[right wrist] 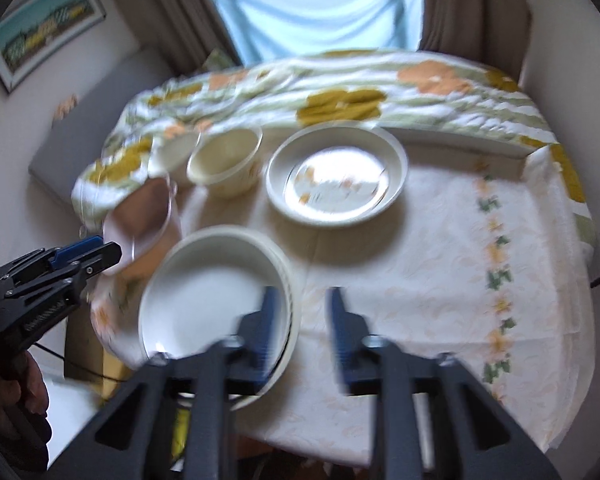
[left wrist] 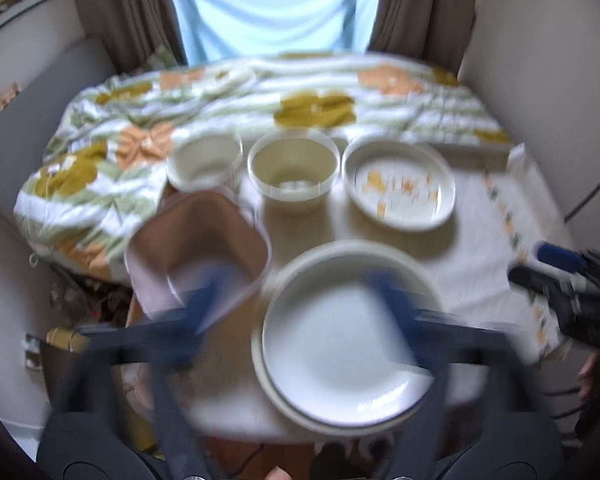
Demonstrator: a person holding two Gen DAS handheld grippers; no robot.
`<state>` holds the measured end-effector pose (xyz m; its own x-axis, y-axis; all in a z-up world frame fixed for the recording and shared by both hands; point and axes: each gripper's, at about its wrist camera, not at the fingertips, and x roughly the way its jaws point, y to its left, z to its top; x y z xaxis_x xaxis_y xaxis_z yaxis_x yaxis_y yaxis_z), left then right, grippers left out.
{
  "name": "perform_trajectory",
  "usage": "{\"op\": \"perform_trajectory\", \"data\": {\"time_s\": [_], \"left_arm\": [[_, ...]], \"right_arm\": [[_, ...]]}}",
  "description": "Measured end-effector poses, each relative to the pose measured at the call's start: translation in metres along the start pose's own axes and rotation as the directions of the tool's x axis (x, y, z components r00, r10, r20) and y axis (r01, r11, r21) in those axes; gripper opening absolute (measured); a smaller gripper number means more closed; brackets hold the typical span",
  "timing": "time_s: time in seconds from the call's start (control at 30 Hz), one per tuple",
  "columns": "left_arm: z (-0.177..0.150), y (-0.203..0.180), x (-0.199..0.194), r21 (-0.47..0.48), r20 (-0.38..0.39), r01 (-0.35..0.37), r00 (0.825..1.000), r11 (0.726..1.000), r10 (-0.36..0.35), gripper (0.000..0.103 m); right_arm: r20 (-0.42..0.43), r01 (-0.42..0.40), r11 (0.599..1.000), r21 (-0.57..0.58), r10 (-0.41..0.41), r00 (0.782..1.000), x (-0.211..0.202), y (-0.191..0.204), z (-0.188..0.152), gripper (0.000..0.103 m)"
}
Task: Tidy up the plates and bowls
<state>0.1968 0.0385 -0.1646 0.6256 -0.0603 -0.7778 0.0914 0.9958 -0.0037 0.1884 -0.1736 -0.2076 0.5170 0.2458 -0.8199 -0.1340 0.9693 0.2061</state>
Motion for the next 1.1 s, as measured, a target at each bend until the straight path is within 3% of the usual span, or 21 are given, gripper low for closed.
{"op": "perform_trajectory", "data": {"time_s": [0.03, 0.2, 0.3, 0.33, 0.47, 0.67, 0.8, 0.9, 0.93, 1.0, 1.1], "left_arm": [[0.004, 0.001, -0.005, -0.003, 0.036, 0.006, 0.999, 1.000, -0.006, 0.103], [0.032, -0.003, 0.000, -0.019, 0.028, 0.078, 0.997, 0.997, -0.077, 0.103], [0.046, -0.009, 0.009, -0.047, 0.009, 0.087, 0.996, 0.995, -0.087, 0.103], [0.048, -0.012, 0.012, -0.059, 0.005, 0.094, 0.996, 0.994, -0.094, 0.103], [0.059, -0.027, 0.033, -0.102, -0.046, 0.099, 0.994, 0.990, -0.104, 0.103], [0.062, -0.050, 0.077, -0.193, -0.122, 0.056, 0.989, 0.980, -0.081, 0.102], [0.062, -0.058, 0.117, -0.302, -0.170, 0.036, 0.981, 0.953, -0.091, 0.102], [0.061, -0.064, 0.144, -0.330, -0.204, -0.006, 0.977, 0.944, -0.065, 0.096], [0.060, -0.066, 0.156, -0.347, -0.223, -0.015, 0.973, 0.938, -0.067, 0.093], [0.058, -0.066, 0.173, -0.370, -0.253, -0.032, 0.965, 0.929, -0.068, 0.077], [0.053, -0.065, 0.200, -0.396, -0.302, -0.061, 0.951, 0.916, -0.068, 0.064]], "right_arm": [[0.021, 0.001, 1.000, 0.021, -0.002, 1.000, -0.006, -0.003, 0.002, 0.087], [0.074, 0.020, 0.999, 0.045, -0.023, 0.997, -0.025, -0.016, 0.011, 0.088], [0.100, 0.071, 0.997, -0.015, -0.069, 0.993, -0.033, -0.025, 0.028, 0.103], [0.108, 0.081, 0.996, -0.031, -0.077, 0.991, -0.035, -0.030, 0.036, 0.102], [0.012, 0.082, 0.994, -0.068, -0.082, 0.997, -0.020, -0.057, 0.073, 0.102], [0.006, 0.022, 0.981, -0.193, -0.021, 1.000, 0.003, -0.084, 0.110, 0.103], [-0.079, -0.028, 0.958, -0.287, 0.006, 0.997, 0.049, -0.098, 0.136, 0.103], [-0.172, -0.134, 0.937, -0.323, 0.081, 0.982, 0.094, -0.109, 0.150, 0.103], [-0.194, -0.163, 0.924, -0.347, 0.099, 0.976, 0.109, -0.111, 0.153, 0.102], [-0.227, -0.205, 0.903, -0.378, 0.124, 0.966, 0.131, -0.112, 0.157, 0.095], [-0.302, -0.285, 0.878, -0.385, 0.172, 0.938, 0.165, -0.113, 0.160, 0.067]]}}
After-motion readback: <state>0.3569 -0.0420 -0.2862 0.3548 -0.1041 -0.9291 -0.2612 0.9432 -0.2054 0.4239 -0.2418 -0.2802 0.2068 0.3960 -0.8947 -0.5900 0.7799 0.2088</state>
